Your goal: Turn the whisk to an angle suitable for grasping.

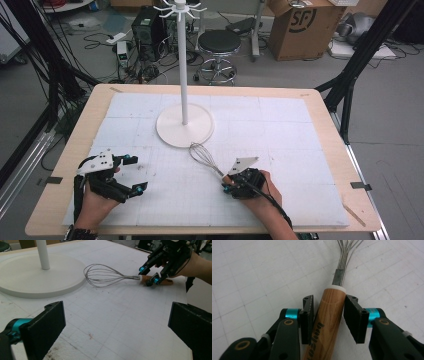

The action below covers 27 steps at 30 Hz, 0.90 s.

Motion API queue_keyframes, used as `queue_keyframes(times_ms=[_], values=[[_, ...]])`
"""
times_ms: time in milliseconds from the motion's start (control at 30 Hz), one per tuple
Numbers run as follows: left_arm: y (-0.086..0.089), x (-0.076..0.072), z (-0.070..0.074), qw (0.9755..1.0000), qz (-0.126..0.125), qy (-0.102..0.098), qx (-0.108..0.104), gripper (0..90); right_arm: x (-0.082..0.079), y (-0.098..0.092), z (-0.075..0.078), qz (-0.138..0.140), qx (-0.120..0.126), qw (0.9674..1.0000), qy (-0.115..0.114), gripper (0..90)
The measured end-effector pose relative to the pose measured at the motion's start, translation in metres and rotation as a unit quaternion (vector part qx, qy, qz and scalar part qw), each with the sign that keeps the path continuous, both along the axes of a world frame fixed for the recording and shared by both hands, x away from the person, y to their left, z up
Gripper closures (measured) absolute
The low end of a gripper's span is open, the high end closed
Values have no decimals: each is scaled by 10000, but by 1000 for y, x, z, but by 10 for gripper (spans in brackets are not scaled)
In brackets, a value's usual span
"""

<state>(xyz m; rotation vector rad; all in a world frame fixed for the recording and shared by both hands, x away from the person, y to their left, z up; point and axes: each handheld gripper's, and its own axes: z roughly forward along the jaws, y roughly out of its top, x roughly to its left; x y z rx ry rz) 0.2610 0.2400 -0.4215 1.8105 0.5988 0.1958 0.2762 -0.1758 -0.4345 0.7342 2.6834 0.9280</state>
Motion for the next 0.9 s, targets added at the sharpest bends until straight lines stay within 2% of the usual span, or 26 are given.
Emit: queue_keyframes(times_ms=[100, 300, 333, 433, 467, 500, 533, 600, 667, 700, 733, 800, 900], values=[[0, 0, 0, 10000, -9, -8, 3, 18, 1, -2, 1, 29, 16, 10000, 68, 693], [0, 0, 0, 10000, -7, -7, -4, 17, 2, -3, 1, 32, 73, 9999, 135, 701], [0, 0, 0, 10000, -18, -8, -6, 18, 2, -3, 1, 119, 149, 9995, 233, 705], [0, 0, 1, 10000, -18, -5, -14, 17, 1, -1, 1, 256, 215, 9990, 296, 705], [0, 0, 1, 10000, -17, -8, -13, 18, 0, 1, 1, 447, 194, 9984, 297, 704], [1, 0, 1, 10000, -18, -22, 5, 18, 0, 1, 1, 447, 194, 9984, 297, 704], [1, 0, 1, 10000, -17, -21, -1, 18, -1, 4, 0, 563, 153, 9980, 249, 702], [1, 0, 1, 10000, -8, -16, -8, 17, -1, 3, 0, 568, 139, 9980, 231, 696], [1, 0, 1, 10000, 1, -23, -5, 18, -1, 3, 0, 474, 113, 9987, 137, 516], [1, 0, 1, 10000, 1, -23, -5, 18, -1, 3, 0, 390, 114, 9991, 105, 478], [1, 0, 1, 10000, -2, -14, -23, 17, -2, 2, 0, 367, 150, 9991, 161, 470], [2, -1, 1, 10000, 7, -15, -25, 18, -2, 1, 0, 373, 143, 9991, 124, 448], [3, -1, 1, 10000, 15, -13, -39, 18, -8, -9, 1, 217, 53, 9998, 0, 445]])
